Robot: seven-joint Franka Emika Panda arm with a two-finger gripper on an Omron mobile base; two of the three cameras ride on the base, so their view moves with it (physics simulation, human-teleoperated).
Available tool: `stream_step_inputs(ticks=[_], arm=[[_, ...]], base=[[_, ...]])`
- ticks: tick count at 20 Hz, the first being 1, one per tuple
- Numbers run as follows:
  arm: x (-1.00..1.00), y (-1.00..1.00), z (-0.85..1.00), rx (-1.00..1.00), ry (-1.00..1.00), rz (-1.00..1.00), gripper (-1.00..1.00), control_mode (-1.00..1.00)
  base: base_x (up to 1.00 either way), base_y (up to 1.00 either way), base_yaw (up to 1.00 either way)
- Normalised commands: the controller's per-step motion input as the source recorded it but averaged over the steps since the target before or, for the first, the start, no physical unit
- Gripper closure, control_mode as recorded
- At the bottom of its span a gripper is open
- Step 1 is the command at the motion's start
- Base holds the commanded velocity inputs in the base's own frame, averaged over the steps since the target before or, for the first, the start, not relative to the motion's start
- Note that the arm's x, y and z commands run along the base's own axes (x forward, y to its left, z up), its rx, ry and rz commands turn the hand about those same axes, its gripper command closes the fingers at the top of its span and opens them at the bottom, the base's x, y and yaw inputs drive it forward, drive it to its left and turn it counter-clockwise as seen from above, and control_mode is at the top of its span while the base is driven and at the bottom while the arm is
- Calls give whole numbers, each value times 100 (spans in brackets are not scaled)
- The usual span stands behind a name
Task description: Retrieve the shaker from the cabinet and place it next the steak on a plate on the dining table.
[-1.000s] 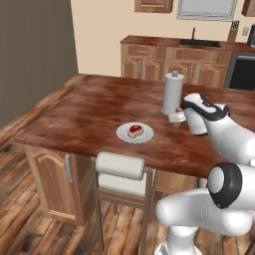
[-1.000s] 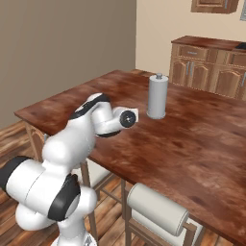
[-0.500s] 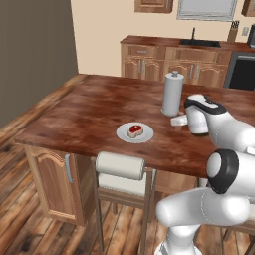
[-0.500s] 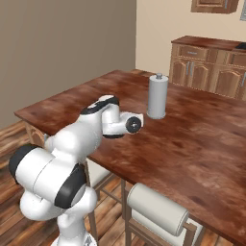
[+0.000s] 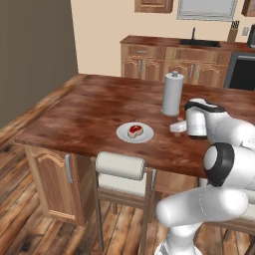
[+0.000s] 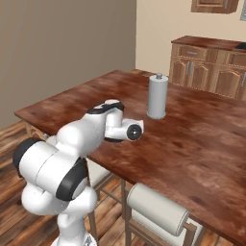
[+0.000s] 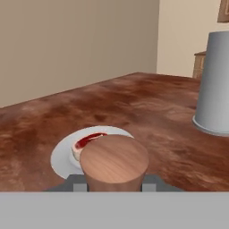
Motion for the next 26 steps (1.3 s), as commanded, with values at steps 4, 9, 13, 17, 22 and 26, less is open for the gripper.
stream_step_inputs(ticks=[4, 9, 13, 17, 22, 26], arm=[[13, 0, -31, 0, 0, 0, 100, -100], [13, 0, -34, 0, 0, 0, 100, -100], [11, 0, -33, 0, 0, 0, 100, -100], [10, 0, -30, 0, 0, 0, 100, -100], [18, 0, -22, 0, 0, 0, 100, -100], [29, 0, -15, 0, 0, 0, 100, -100]], base=[[0, 0, 0], [0, 0, 0], [0, 0, 0], [0, 0, 0], [0, 0, 0], [0, 0, 0]])
